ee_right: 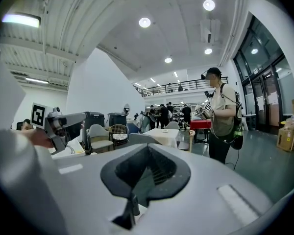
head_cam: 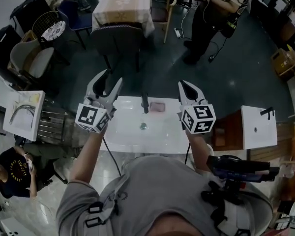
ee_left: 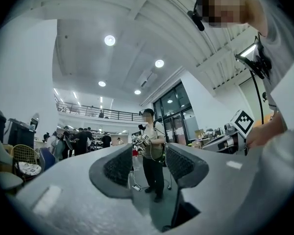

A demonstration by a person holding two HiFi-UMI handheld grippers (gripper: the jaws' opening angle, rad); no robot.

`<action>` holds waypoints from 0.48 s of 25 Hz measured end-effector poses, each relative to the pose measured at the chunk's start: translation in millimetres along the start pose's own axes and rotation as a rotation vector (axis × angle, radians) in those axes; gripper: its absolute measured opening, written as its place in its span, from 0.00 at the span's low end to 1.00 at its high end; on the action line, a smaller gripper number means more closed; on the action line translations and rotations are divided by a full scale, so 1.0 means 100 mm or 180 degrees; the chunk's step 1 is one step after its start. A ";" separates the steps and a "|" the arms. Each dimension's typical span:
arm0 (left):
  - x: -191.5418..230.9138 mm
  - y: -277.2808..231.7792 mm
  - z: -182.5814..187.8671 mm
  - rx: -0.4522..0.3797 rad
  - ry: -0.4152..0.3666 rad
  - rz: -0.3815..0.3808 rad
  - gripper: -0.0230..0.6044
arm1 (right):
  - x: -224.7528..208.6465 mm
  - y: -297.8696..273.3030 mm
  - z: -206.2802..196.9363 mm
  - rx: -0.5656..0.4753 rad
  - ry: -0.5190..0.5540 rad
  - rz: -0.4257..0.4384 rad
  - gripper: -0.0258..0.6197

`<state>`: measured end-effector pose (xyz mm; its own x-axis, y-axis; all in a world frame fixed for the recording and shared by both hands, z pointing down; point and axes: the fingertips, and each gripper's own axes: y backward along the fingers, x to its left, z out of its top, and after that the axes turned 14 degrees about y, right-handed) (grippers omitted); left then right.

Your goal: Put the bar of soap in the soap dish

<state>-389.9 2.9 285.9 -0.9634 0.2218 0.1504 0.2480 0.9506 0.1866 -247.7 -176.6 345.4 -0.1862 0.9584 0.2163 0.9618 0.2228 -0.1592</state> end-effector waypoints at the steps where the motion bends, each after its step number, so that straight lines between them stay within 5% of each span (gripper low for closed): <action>1: 0.01 0.03 -0.03 0.0049 0.0012 0.0000 0.34 | 0.02 -0.01 -0.01 0.0003 -0.0001 -0.0003 0.04; 2: 0.01 0.06 -0.06 0.0110 0.0031 0.0001 0.04 | 0.04 -0.02 -0.01 0.0004 0.0000 -0.0008 0.04; 12: -0.10 0.02 -0.12 0.0303 0.0054 -0.0187 0.03 | 0.18 -0.06 0.07 -0.0022 0.0078 0.0110 0.04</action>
<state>-378.4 -0.6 296.7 -0.9740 0.1622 0.1585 0.1796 0.9784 0.1027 -258.5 -159.1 343.5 -0.1480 0.9608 0.2343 0.9689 0.1883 -0.1603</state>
